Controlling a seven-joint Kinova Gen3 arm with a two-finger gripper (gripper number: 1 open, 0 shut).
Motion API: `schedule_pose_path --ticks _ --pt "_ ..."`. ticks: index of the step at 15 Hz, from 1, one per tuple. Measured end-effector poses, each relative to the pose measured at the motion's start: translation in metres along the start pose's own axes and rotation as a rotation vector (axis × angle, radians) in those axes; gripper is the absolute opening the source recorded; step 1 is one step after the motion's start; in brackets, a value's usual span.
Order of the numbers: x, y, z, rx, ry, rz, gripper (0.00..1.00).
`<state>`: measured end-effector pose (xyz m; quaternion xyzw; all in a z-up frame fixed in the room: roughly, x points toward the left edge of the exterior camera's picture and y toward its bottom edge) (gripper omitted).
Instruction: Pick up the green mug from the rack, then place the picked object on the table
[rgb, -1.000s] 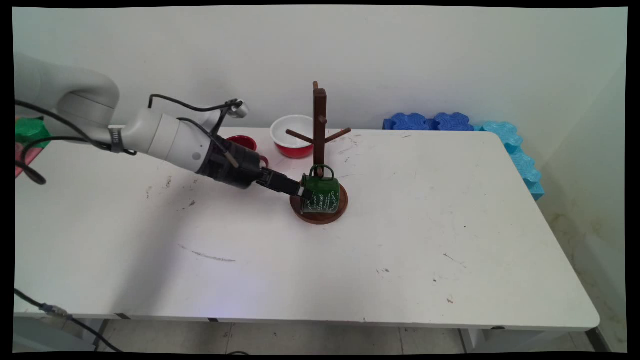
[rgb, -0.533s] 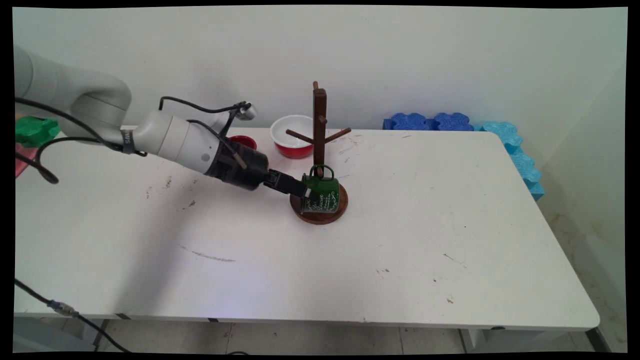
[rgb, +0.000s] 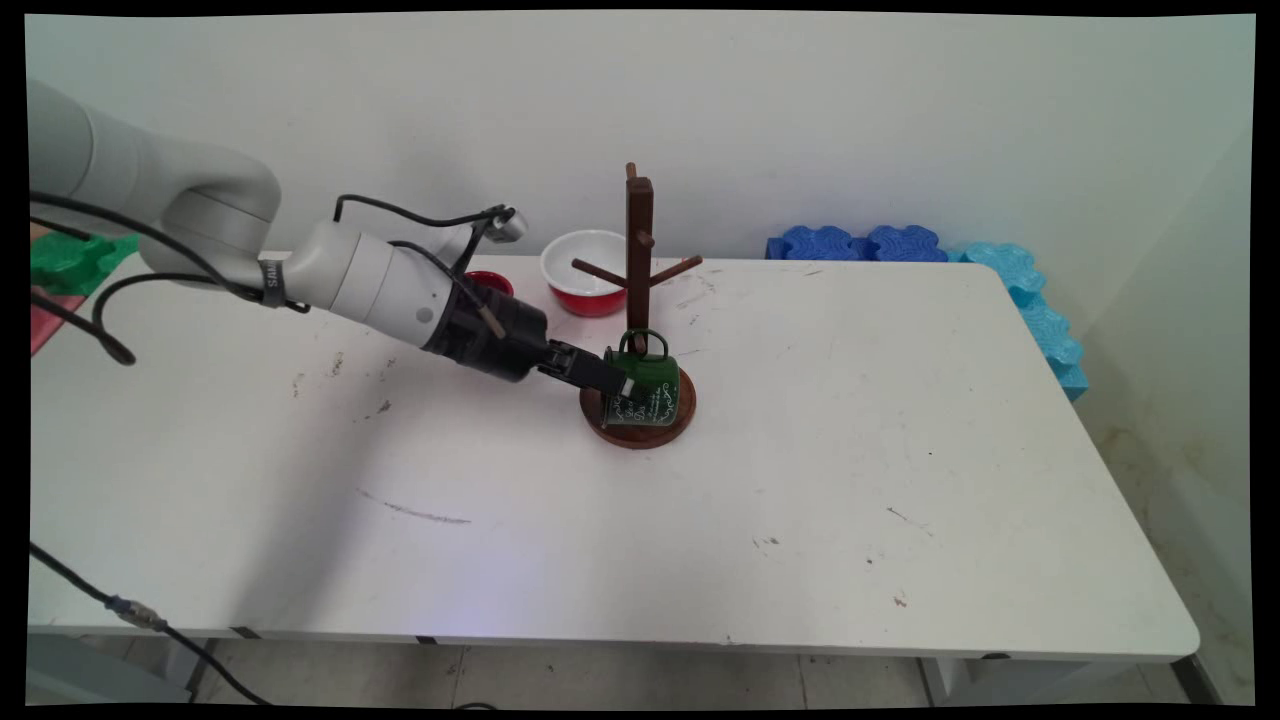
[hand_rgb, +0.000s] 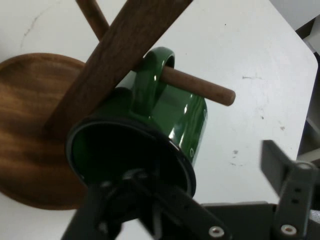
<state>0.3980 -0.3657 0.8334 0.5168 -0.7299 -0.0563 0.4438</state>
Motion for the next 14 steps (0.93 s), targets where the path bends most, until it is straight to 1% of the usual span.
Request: schedule_pose_path --ticks 14 --pt "0.0048 0.0027 0.0055 -0.015 -0.003 0.017 0.0"
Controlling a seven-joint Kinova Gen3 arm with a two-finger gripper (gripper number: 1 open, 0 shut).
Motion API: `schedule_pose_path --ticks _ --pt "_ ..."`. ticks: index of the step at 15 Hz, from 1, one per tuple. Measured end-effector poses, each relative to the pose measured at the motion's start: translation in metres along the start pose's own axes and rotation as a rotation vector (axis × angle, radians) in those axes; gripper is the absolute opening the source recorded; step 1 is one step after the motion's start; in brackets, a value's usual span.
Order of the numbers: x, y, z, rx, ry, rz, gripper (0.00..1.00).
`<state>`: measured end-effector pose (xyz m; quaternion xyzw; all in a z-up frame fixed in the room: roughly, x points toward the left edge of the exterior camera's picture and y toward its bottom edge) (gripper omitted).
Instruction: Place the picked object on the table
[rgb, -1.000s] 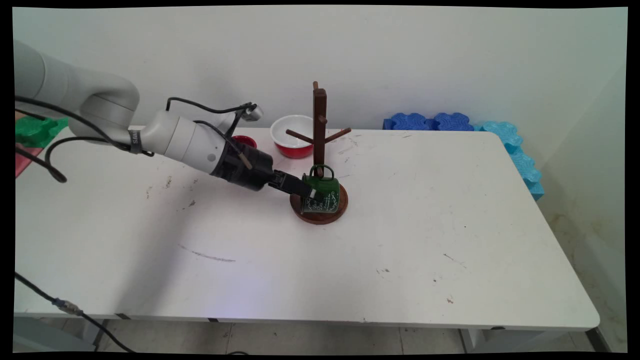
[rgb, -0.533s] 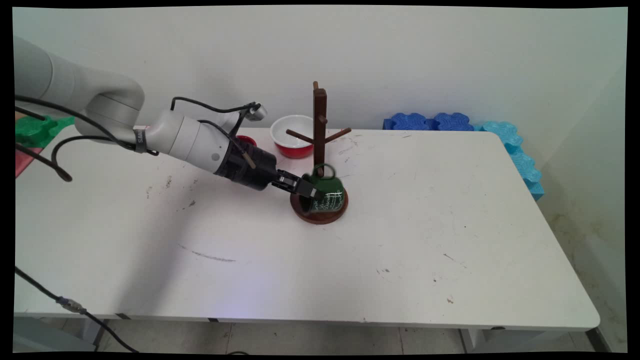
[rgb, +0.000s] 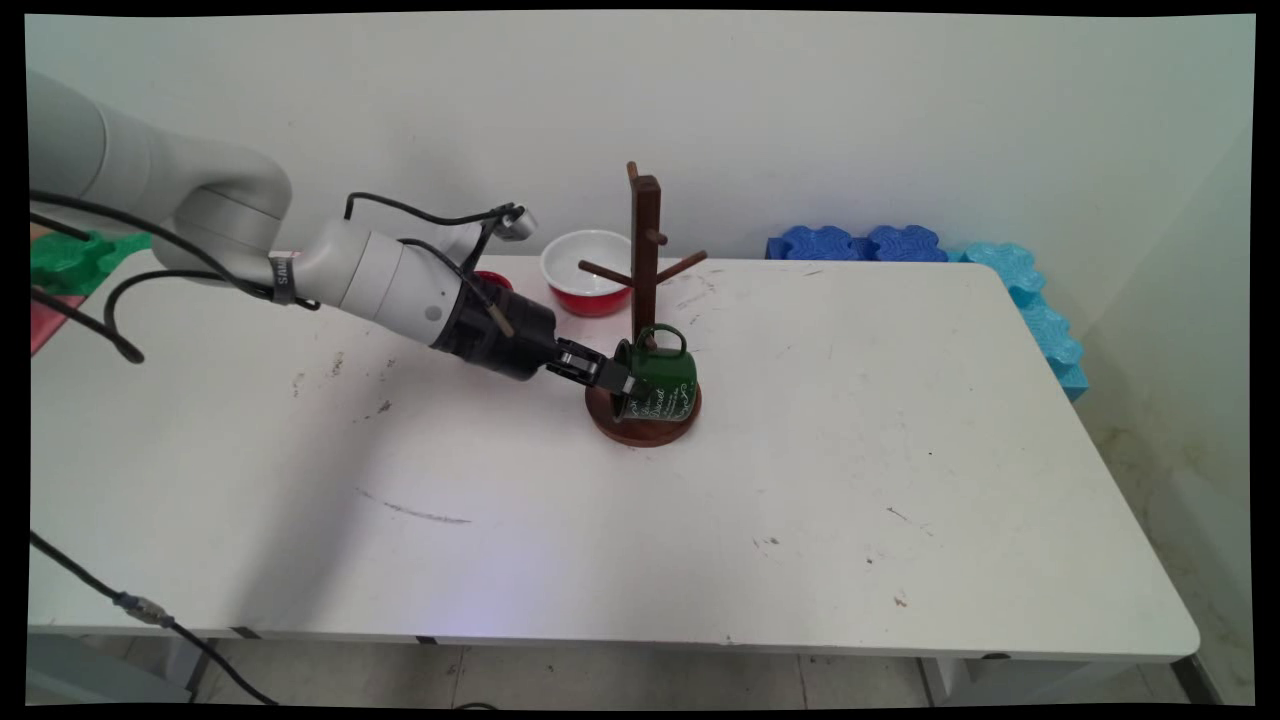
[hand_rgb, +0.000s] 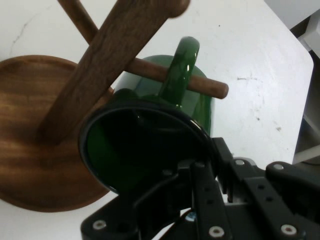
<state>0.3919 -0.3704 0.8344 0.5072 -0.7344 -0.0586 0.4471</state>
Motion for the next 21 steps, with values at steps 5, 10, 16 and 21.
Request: schedule_pose_path --ticks 5,10,16,21 --pt "0.001 0.002 -0.002 -0.003 -0.003 0.025 0.0" --pt "0.001 0.005 -0.005 -0.005 -0.006 0.053 0.0" --pt "0.002 0.011 -0.011 -0.006 -0.011 0.09 0.0" --pt "0.002 0.017 -0.02 -0.01 -0.013 0.116 0.0"
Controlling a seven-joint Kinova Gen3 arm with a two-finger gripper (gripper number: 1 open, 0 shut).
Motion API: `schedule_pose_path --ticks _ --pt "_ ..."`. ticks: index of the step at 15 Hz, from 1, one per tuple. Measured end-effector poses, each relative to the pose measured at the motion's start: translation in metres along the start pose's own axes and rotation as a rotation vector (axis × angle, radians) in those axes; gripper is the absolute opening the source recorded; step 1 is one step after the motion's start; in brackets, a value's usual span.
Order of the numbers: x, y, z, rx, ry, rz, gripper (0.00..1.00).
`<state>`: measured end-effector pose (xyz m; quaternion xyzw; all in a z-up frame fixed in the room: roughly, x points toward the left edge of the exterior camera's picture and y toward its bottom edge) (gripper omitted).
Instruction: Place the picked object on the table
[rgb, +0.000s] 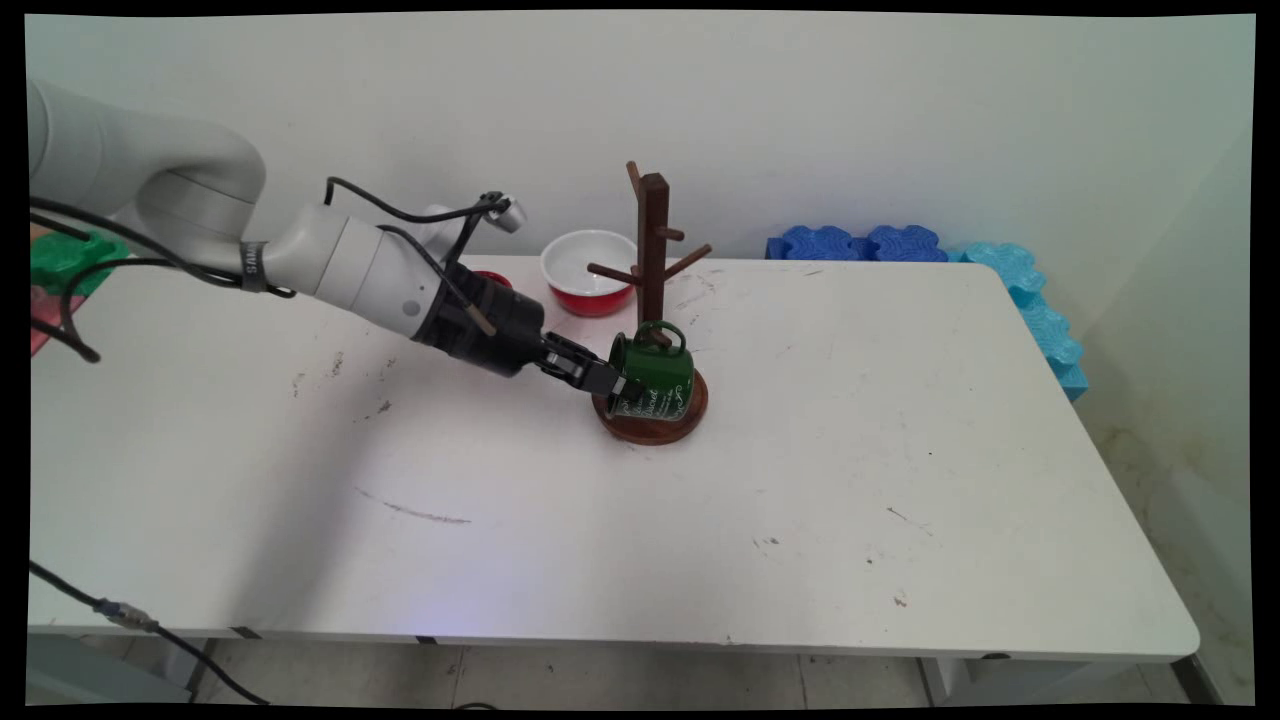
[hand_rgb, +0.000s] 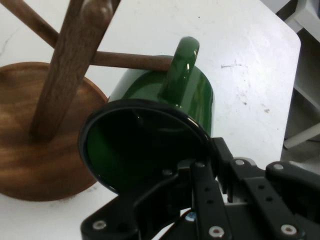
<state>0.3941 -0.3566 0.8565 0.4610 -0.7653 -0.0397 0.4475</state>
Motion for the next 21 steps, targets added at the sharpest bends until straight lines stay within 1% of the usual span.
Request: schedule_pose_path --ticks 13,18,21 --pt "-0.007 0.008 -0.022 -0.006 -0.023 0.039 0.0" --pt "-0.006 0.008 -0.032 0.004 -0.029 0.062 0.0" --pt "-0.006 0.007 -0.041 0.019 -0.035 0.082 0.0"
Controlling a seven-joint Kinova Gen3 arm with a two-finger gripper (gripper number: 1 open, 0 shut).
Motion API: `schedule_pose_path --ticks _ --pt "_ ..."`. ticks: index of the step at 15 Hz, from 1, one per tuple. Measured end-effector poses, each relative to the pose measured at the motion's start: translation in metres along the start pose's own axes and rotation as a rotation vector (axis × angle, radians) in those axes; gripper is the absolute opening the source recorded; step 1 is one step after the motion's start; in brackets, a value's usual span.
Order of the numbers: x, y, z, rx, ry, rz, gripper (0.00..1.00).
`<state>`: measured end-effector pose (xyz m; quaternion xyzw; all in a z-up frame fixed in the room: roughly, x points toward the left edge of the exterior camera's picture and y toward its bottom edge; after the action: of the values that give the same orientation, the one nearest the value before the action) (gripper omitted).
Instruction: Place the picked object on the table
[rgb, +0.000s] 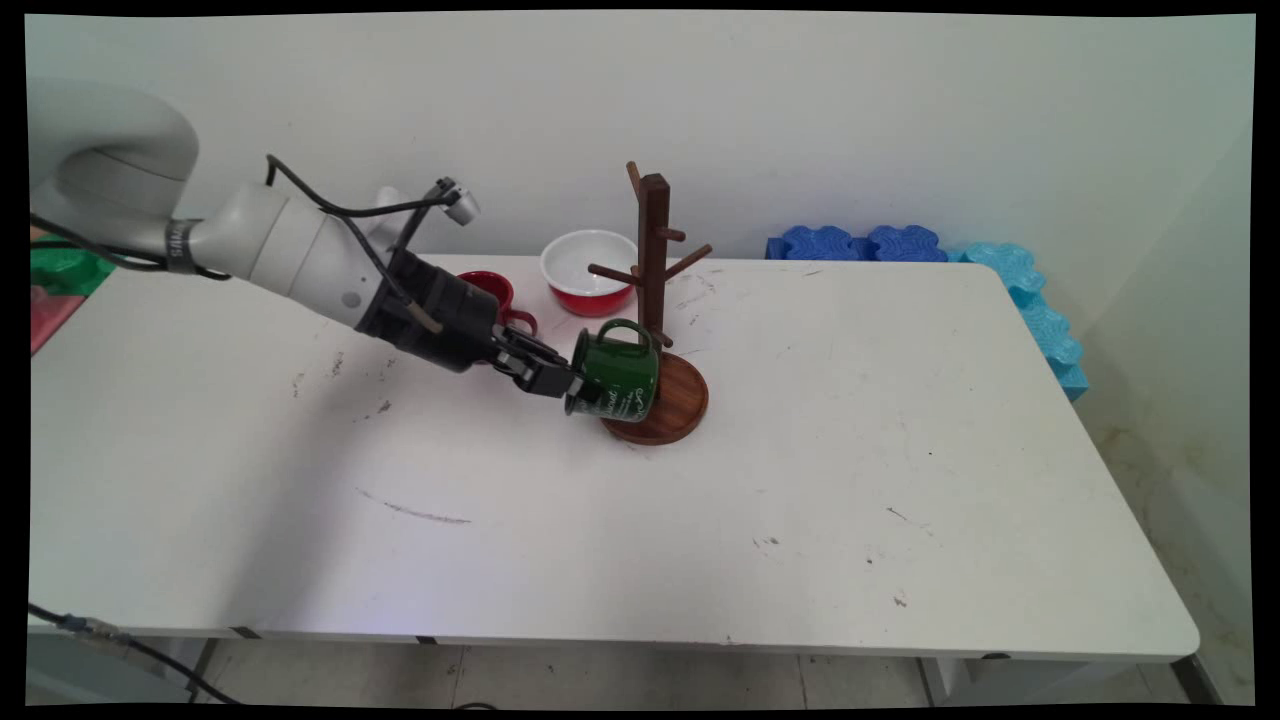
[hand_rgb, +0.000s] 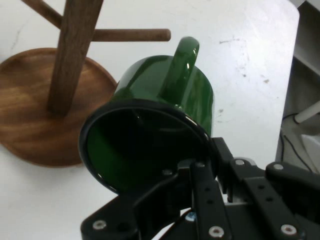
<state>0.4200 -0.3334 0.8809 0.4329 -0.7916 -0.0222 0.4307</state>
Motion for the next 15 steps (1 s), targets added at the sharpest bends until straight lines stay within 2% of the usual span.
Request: schedule_pose_path --ticks 9,15 --pt "-0.003 -0.005 -0.037 0.082 -0.055 0.125 0.0" --pt "-0.006 -0.007 -0.06 0.168 -0.134 0.242 0.0"
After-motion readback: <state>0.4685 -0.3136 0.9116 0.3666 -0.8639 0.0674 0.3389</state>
